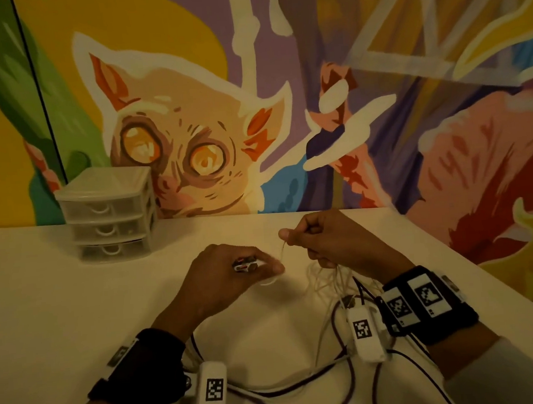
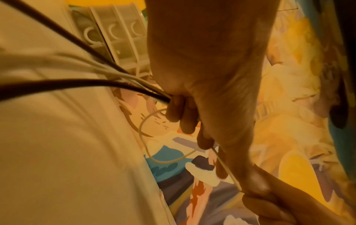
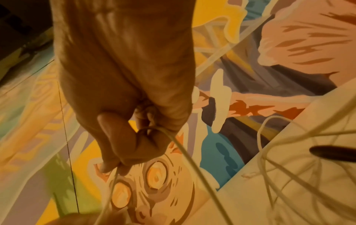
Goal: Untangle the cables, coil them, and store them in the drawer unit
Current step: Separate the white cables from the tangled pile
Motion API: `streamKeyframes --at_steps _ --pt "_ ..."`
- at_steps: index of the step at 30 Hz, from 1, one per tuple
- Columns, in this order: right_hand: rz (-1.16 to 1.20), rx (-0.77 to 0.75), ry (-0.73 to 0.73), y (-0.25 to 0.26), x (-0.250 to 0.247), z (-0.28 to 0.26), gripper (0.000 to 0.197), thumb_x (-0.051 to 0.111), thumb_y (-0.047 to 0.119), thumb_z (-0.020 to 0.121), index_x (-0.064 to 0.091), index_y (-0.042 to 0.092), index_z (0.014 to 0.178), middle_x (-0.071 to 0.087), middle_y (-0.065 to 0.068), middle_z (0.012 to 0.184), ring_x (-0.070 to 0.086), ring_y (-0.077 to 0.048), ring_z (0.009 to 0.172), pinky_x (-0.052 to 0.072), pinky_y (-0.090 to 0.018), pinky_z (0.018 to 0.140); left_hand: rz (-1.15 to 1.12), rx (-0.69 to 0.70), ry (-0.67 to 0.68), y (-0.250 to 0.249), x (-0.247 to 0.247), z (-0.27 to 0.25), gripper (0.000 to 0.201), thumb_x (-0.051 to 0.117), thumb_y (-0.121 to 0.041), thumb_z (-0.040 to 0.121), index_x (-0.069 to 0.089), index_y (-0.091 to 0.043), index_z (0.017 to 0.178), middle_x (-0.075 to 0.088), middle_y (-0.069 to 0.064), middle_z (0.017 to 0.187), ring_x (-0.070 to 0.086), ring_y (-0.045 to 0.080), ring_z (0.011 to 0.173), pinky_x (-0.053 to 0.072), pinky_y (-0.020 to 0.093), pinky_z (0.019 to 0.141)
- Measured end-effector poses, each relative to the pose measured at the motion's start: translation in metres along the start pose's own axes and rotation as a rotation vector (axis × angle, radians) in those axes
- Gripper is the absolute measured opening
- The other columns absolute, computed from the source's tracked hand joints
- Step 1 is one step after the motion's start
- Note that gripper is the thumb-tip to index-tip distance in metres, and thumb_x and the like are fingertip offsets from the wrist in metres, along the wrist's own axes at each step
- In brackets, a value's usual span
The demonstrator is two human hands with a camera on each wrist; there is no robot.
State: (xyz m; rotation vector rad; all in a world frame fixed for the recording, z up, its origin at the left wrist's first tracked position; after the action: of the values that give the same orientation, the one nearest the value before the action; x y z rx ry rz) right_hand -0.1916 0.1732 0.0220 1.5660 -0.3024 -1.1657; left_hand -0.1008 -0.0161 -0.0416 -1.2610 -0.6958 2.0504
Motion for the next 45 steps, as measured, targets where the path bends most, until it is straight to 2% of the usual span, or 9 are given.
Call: streamKeyframes --at_steps 4,9,19,26,30,35,38,42,45 --pt "0.024 0.010 -0.009 0.000 -0.001 0.000 0.048 0.078 0.051 0.089 0.073 0.004 0.095 0.051 0.003 0.057 0.047 -0.006 0.049 0.041 -0.024 0.046 -0.044 -0.032 -0.090 0.005 -0.009 0.000 0.046 0.065 -0.081 0.083 0.081 -0.038 0.082 0.079 -0.017 0.084 0.074 0.007 0.086 0.057 0.046 0.088" --pt "-0.009 0.018 0.009 -0.001 0.003 0.000 0.050 0.077 0.054 0.088 0.074 0.005 0.095 0.053 -0.001 0.060 0.047 -0.007 0.049 0.043 -0.023 0.046 -0.110 -0.053 -0.068 -0.007 -0.003 -0.001 0.028 0.079 -0.065 0.080 0.082 -0.046 0.101 0.073 -0.029 0.083 0.067 -0.001 0.086 0.051 0.024 0.085" --pt "0.006 -0.015 0.042 0.002 0.012 0.002 0.048 0.075 0.055 0.089 0.075 0.007 0.094 0.054 0.003 0.058 0.047 -0.008 0.050 0.044 -0.023 0.048 -0.121 -0.095 -0.118 -0.005 -0.001 0.000 0.019 0.084 -0.053 0.084 0.084 -0.042 0.099 0.081 -0.015 0.101 0.072 0.005 0.100 0.055 0.029 0.097" --pt "-0.523 -0.012 0.445 -0.002 -0.027 -0.020 0.037 0.057 0.064 0.095 0.071 0.030 0.098 0.076 0.000 0.090 0.075 -0.015 0.084 0.059 -0.047 0.094 -0.064 -0.172 -0.540 0.033 -0.060 -0.003 0.014 0.084 -0.027 0.089 0.077 -0.032 0.077 0.078 -0.014 0.080 0.072 0.004 0.084 0.052 0.019 0.078" --pt "-0.330 -0.292 -0.281 0.078 -0.129 -0.024 0.030 0.060 0.045 0.101 0.070 0.017 0.103 0.071 0.002 0.082 0.069 -0.010 0.071 0.055 -0.033 0.073 -0.019 -0.171 -0.537 0.030 -0.055 0.003 0.008 0.079 -0.038 0.085 0.076 -0.034 0.078 0.078 -0.011 0.081 0.073 0.011 0.087 0.055 0.032 0.083" --pt "-0.591 -0.136 0.068 0.084 -0.130 -0.035 0.019 0.059 0.042 0.103 0.071 0.030 0.112 0.068 0.013 0.068 0.063 -0.005 0.059 0.055 -0.029 0.062 -0.050 -0.276 -0.641 0.045 -0.073 -0.005 0.014 0.078 -0.042 0.084 0.076 -0.029 0.088 0.076 0.003 0.089 0.071 0.029 0.093 0.054 0.042 0.088" --pt "-0.522 -0.312 -0.346 0.098 -0.160 -0.041 0.018 0.059 0.042 0.104 0.064 0.026 0.112 0.064 0.018 0.068 0.060 0.005 0.059 0.049 -0.020 0.064 0.000 -0.277 -0.669 0.045 -0.076 -0.006 0.023 0.076 -0.041 0.090 0.078 -0.019 0.096 0.075 0.010 0.088 0.070 0.035 0.090 0.054 0.046 0.087" --pt "-0.948 -0.076 0.039 0.079 -0.156 -0.049 0.026 0.049 0.041 0.108 0.073 0.033 0.101 0.069 0.008 0.087 0.064 -0.005 0.071 0.047 -0.020 0.064 -0.076 -0.352 -0.746 0.051 -0.089 -0.011 0.020 0.079 -0.026 0.094 0.079 -0.008 0.103 0.074 0.017 0.096 0.068 0.036 0.099 0.040 0.034 0.084" --pt "-0.904 -0.313 -0.474 0.109 -0.197 -0.063 0.038 0.041 0.044 0.110 0.068 0.021 0.096 0.064 -0.003 0.083 0.055 -0.007 0.070 0.038 -0.027 0.060 -0.110 -0.338 -0.716 0.043 -0.090 -0.013 0.011 0.077 -0.023 0.095 0.075 -0.012 0.095 0.066 0.012 0.088 0.059 0.026 0.090 0.036 0.032 0.082"
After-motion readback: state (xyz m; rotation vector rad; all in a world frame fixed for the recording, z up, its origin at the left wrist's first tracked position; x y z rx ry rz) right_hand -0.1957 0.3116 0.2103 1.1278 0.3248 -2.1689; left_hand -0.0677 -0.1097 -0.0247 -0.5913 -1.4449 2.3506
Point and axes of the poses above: each hand's wrist, its own z-axis towards the middle knuckle, its own x-axis out of the palm, y = z × x, the point moved 5 cm from there along z, towards the middle knuckle
